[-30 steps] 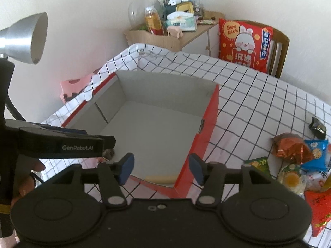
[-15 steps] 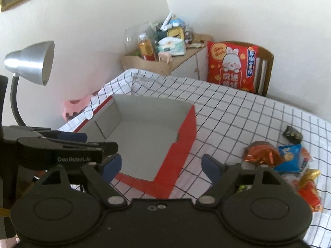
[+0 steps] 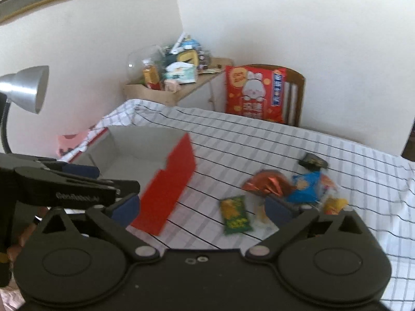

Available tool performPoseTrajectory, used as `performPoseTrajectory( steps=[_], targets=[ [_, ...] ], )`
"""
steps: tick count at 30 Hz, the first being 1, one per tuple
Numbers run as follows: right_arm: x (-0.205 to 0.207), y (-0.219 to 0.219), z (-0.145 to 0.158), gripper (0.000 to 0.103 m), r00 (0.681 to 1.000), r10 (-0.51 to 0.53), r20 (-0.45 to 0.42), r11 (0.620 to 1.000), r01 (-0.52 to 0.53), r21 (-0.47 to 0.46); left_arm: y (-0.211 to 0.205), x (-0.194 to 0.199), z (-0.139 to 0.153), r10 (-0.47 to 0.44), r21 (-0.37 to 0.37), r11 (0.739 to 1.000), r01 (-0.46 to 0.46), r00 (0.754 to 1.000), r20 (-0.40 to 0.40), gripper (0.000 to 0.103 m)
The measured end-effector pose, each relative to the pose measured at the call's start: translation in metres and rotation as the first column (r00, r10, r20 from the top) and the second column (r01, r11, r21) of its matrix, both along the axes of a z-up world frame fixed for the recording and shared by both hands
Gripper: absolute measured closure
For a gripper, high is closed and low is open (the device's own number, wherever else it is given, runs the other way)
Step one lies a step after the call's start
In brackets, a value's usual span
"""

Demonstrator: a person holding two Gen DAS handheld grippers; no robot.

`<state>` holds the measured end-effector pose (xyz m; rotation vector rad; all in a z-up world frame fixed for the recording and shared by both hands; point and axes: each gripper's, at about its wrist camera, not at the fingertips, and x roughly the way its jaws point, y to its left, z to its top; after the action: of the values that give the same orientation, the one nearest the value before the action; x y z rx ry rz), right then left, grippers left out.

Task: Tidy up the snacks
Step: 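Open the right gripper over the box to drop the wooden stick, then grasp the green cracker packet with the left gripper while the right grasps the red chip bag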

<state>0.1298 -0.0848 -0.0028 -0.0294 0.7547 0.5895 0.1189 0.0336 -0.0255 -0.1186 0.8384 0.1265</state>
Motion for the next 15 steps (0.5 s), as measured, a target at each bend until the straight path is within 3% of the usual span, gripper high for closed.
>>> performPoseTrajectory(
  steps=[15],
  targets=[
    [0.027, -0.091, -0.047, 0.001, 0.992, -0.120, -0.043, 0.989, 0.116, -0.090, -0.051, 0.055, -0.045, 0.039, -0.021, 0.999, -0.042, 0.993, -0.107, 0.024]
  ],
)
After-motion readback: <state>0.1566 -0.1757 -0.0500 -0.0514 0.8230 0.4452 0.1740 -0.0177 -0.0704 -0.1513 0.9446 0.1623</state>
